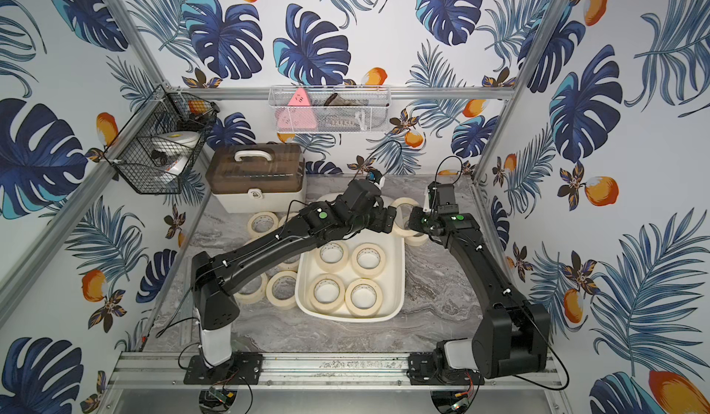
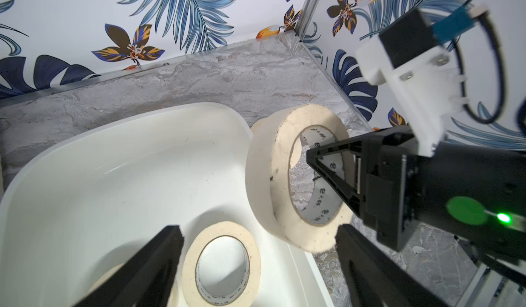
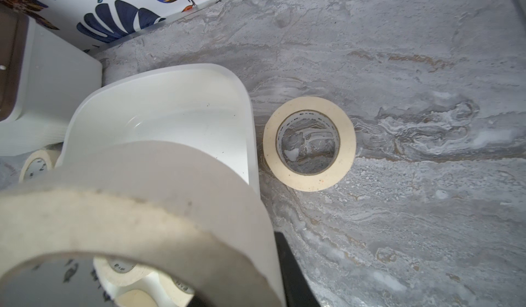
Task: Take out the art tape in the storage box
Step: Pick up the art tape from the storage box, then place the art tape at the center of the board.
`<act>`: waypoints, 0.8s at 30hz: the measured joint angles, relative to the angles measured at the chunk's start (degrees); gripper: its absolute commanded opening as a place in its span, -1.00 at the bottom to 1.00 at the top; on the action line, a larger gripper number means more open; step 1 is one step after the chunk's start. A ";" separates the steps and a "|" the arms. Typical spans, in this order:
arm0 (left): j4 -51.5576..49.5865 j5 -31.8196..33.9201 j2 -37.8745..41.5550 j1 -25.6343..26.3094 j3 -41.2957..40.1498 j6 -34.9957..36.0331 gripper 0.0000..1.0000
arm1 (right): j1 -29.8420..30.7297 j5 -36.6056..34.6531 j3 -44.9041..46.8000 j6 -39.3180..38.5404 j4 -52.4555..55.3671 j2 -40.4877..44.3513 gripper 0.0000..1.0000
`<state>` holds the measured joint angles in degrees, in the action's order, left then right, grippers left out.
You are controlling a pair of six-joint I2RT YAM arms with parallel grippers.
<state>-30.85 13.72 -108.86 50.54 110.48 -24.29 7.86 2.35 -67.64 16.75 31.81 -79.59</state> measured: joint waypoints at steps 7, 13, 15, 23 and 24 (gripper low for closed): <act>0.87 -0.61 7.13 -1.79 -5.64 -0.20 0.91 | -1.38 -9.44 -2.64 1.81 0.02 -4.09 -1.00; 0.85 -0.61 12.46 -3.69 -12.11 -1.53 0.91 | -7.10 -15.10 -4.85 4.72 -0.52 -8.98 -1.00; 0.79 -0.61 14.25 -4.46 -14.82 -2.27 0.92 | -9.94 -15.47 -5.49 5.62 -1.11 -10.82 -1.00; -0.13 -1.25 18.47 -6.82 -20.41 -4.50 0.92 | -16.70 -15.72 -8.17 7.02 -3.45 -18.60 -1.00; -0.17 -1.25 19.08 -7.10 -21.16 -4.66 0.92 | -17.18 -15.69 -8.72 6.99 -3.76 -19.74 -1.00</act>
<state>-31.03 12.47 -89.78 43.44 89.32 -28.95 -9.32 -13.34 -76.36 23.75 28.05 -99.33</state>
